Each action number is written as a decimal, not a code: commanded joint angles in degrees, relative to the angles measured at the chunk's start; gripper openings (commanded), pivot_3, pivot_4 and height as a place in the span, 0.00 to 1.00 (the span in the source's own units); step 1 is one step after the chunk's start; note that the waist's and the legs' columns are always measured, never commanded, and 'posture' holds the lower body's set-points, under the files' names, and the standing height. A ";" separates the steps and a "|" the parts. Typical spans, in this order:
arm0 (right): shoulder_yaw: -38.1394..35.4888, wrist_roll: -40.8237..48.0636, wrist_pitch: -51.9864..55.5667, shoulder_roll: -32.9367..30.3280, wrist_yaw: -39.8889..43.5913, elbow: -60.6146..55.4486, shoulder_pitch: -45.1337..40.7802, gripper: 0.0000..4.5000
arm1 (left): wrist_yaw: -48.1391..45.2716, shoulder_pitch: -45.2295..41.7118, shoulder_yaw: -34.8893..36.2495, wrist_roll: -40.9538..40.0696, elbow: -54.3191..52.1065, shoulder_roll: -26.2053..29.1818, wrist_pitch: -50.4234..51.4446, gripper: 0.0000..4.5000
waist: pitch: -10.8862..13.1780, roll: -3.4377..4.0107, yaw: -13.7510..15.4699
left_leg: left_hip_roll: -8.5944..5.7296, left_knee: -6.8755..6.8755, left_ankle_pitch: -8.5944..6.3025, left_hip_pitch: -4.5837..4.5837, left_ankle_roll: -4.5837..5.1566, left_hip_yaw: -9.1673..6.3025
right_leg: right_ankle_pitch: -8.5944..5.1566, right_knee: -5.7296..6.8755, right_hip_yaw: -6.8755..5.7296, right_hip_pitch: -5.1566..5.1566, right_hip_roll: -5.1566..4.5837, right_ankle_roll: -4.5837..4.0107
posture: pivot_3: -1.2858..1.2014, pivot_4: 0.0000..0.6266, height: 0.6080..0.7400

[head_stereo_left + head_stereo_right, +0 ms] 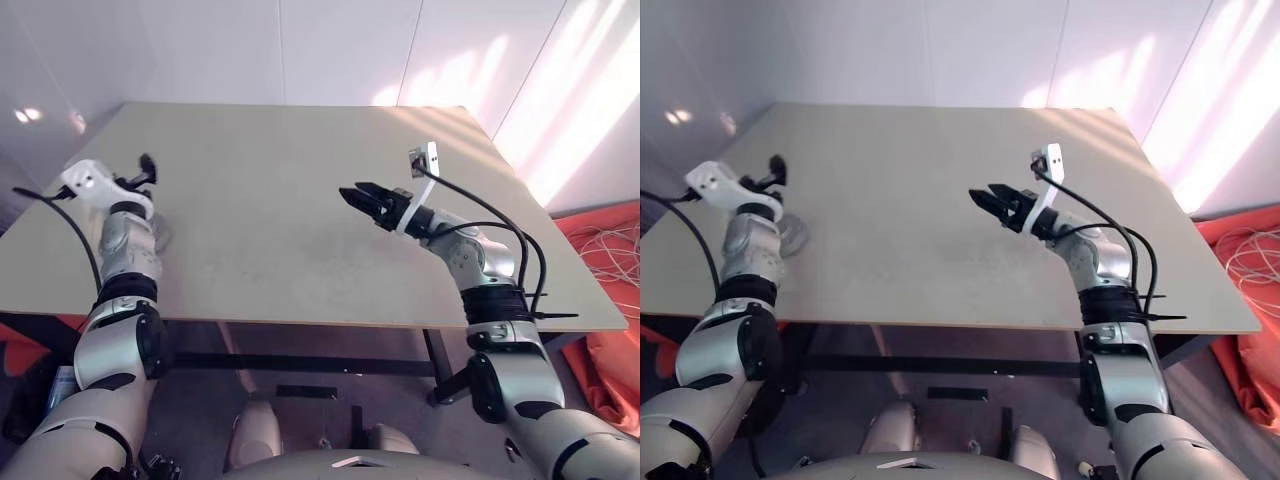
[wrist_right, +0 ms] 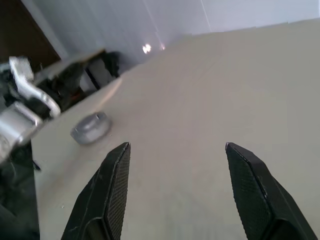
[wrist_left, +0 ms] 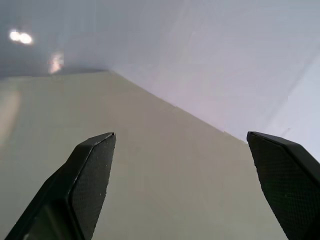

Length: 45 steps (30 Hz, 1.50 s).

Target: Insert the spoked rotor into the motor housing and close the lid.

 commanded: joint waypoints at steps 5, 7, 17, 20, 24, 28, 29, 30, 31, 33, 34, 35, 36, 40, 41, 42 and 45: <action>9.49 -15.08 -18.66 -9.04 6.79 0.65 2.80 0.76 | -24.82 8.09 -16.74 1.81 -21.93 -2.35 14.06 0.99 | 0.04 -0.03 -0.74 | 0.00 0.53 -0.25 -0.22 0.37 0.05 | -0.05 0.03 0.02 -0.05 -0.04 -0.13 | 0.52 0.00 1.00; 8.19 -16.12 -22.32 -8.84 4.56 2.91 2.21 0.76 | -27.30 10.19 -20.86 4.10 -25.38 -2.35 15.30 0.99 | 0.06 -0.02 -1.34 | 0.01 0.55 -0.25 -0.23 0.38 0.06 | -0.04 0.04 0.02 -0.06 -0.04 -0.13 | 0.52 0.00 1.00; 3.10 -16.49 -27.45 -9.02 2.16 10.35 1.55 0.76 | -32.64 16.19 -31.90 10.18 -30.66 -7.52 15.24 0.99 | 0.10 0.09 -1.79 | 0.01 0.63 -0.40 -0.20 0.64 0.10 | 0.00 0.07 0.04 -0.03 -0.02 -0.20 | 0.52 0.00 1.00; 2.82 -15.80 -26.39 -9.79 4.20 8.89 3.96 0.76 | -32.55 17.24 -32.29 10.36 -32.37 -7.97 15.72 0.99 | 0.10 0.10 -1.72 | 0.01 0.65 -0.41 -0.21 0.65 0.10 | 0.00 0.06 0.03 -0.02 -0.02 -0.20 | 0.52 0.00 1.00; 1.46 -15.59 -26.65 -10.85 4.43 8.47 4.98 0.76 | -32.16 17.82 -31.72 10.65 -34.43 -7.38 16.24 0.99 | 0.17 0.23 -1.75 | 0.01 0.70 -0.45 -0.20 0.73 0.11 | 0.01 0.06 0.04 -0.01 -0.02 -0.20 | 0.52 0.00 1.00; 0.50 -14.18 -26.75 -11.34 5.91 8.16 4.67 0.76 | -32.49 19.11 -31.95 10.44 -36.79 -7.14 17.23 0.99 | 0.17 0.28 -1.81 | 0.01 0.74 -0.45 -0.15 0.73 0.12 | 0.02 0.09 0.05 0.04 -0.02 -0.20 | 0.52 0.00 1.00; 0.35 -13.92 -26.81 -11.34 6.46 8.17 4.52 0.76 | -32.58 19.24 -31.95 10.39 -37.02 -7.17 17.32 0.99 | 0.17 0.28 -1.81 | 0.01 0.74 -0.46 -0.12 0.74 0.12 | 0.02 0.08 0.05 0.06 -0.02 -0.19 | 0.52 0.00 1.00; 0.08 -13.50 -26.52 -11.26 6.89 8.06 4.36 0.79 | -33.13 19.49 -31.82 9.75 -37.59 -7.33 17.65 1.00 | 0.17 0.28 -1.81 | 0.01 0.74 -0.46 -0.12 0.75 0.12 | 0.02 0.07 0.05 0.07 -0.02 -0.20 | 0.52 0.00 1.00; 0.05 -13.67 -26.84 -11.31 6.95 8.11 4.16 0.83 | -33.19 19.62 -31.69 9.47 -38.04 -7.51 17.79 1.00 | 0.17 0.28 -1.80 | 0.01 0.74 -0.46 -0.12 0.75 0.12 | 0.02 0.07 0.05 0.07 -0.02 -0.20 | 0.52 0.00 1.00; -0.05 -14.41 -27.92 -11.24 5.99 8.74 3.66 0.96 | -32.63 19.67 -31.39 9.57 -38.39 -7.84 17.76 1.00 | 0.17 0.28 -1.78 | 0.01 0.74 -0.47 -0.13 0.77 0.13 | 0.02 0.07 0.05 0.06 -0.02 -0.20 | 0.52 0.00 1.00; -0.32 -14.93 -28.63 -10.88 4.46 9.90 2.90 0.99 | -31.71 19.47 -31.09 9.91 -38.04 -8.07 17.64 1.00 | 0.17 0.29 -1.80 | 0.01 0.75 -0.47 -0.13 0.77 0.13 | 0.02 0.07 0.05 0.06 -0.02 -0.20 | 0.52 0.00 1.00; -0.27 -15.34 -29.09 -10.68 3.68 10.49 2.40 0.99 | -30.88 19.18 -30.79 10.23 -37.53 -8.22 17.61 1.00 | 0.17 0.30 -1.80 | 0.01 0.75 -0.48 -0.13 0.77 0.13 | 0.02 0.07 0.05 0.06 -0.03 -0.20 | 0.52 0.00 1.00; -0.12 -15.67 -29.53 -10.53 3.01 10.88 2.04 0.99 | -30.55 18.97 -30.59 10.26 -37.16 -8.32 17.74 1.00 | 0.17 0.30 -1.86 | 0.01 0.77 -0.48 -0.14 0.77 0.13 | 0.02 0.08 0.05 0.06 -0.03 -0.20 | 0.52 0.00 1.00; 0.61 -16.19 -30.82 -10.07 2.22 11.83 1.54 0.99 | -30.78 18.80 -30.73 10.06 -37.10 -8.05 18.24 1.00 | 0.17 0.30 -1.87 | 0.01 0.78 -0.48 -0.13 0.78 0.13 | 0.02 0.07 0.05 0.07 -0.02 -0.20 | 0.52 0.00 1.00; 0.77 -16.39 -31.15 -9.97 2.12 11.96 1.57 0.99 | -30.70 18.77 -30.75 10.12 -37.04 -8.05 18.29 1.00 | 0.17 0.30 -1.87 | 0.01 0.78 -0.49 -0.13 0.80 0.13 | 0.02 0.06 0.05 0.07 -0.02 -0.20 | 0.52 0.00 1.00; 0.87 -16.53 -31.38 -9.87 2.03 12.04 1.59 0.99 | -30.50 18.76 -30.79 10.26 -37.03 -8.06 18.27 1.00 | 0.17 0.31 -1.88 | 0.01 0.78 -0.50 -0.14 0.82 0.13 | 0.02 0.05 0.05 0.07 -0.02 -0.20 | 0.52 0.00 1.00; 0.81 -16.35 -31.22 -9.54 2.06 11.78 1.79 0.99 | -29.94 18.95 -30.84 10.28 -37.24 -8.46 18.14 1.00 | 0.17 0.31 -1.87 | 0.01 0.78 -0.52 -0.19 0.85 0.13 | 0.02 0.03 0.05 0.04 -0.03 -0.20 | 0.52 0.00 1.00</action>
